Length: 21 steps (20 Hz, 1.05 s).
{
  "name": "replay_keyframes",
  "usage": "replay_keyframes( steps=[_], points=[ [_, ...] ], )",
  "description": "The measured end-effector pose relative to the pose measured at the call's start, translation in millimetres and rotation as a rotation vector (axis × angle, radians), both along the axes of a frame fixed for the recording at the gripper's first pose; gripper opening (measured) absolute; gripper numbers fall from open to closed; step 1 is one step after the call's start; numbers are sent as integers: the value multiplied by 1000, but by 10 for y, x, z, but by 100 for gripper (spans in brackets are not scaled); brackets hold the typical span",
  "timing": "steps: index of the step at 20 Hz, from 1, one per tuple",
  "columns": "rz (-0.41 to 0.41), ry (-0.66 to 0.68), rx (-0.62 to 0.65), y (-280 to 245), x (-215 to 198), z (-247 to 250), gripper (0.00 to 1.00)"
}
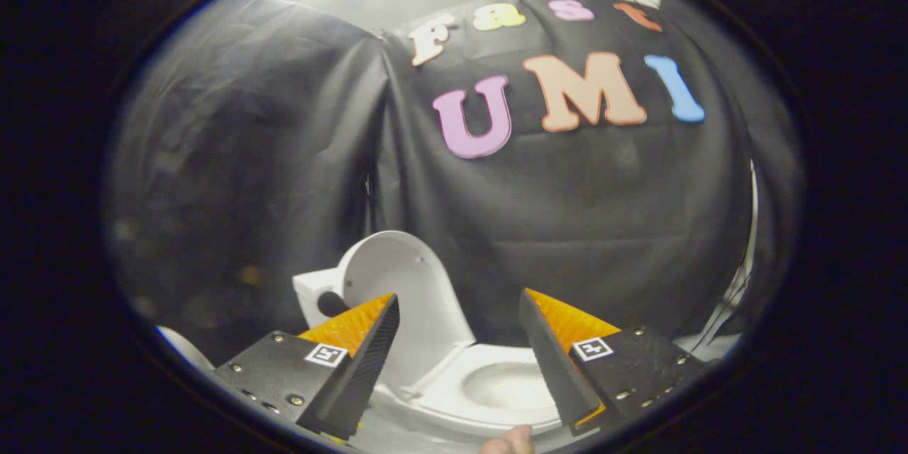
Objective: Open the toilet lid.
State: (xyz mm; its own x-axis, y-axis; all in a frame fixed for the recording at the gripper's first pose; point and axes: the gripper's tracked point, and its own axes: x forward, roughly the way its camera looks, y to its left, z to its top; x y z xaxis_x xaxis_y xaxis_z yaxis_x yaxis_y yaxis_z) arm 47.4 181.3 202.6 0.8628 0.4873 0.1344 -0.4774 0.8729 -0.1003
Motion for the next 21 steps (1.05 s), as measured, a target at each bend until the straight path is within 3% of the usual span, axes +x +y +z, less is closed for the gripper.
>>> replay_keyframes(
  steps=[3, 6, 12, 15, 21],
  points=[
    [-56, -31, -128, -476, 193, -125, 100],
    [-133, 11, -167, -1061, 373, -152, 97],
    [-273, -123, 41, -1924, 397, 434, 97],
    [-393, -115, 22, -2431, 502, 300, 97],
    [-477, -48, 13, -2941, 636, 127, 97]
  ],
)
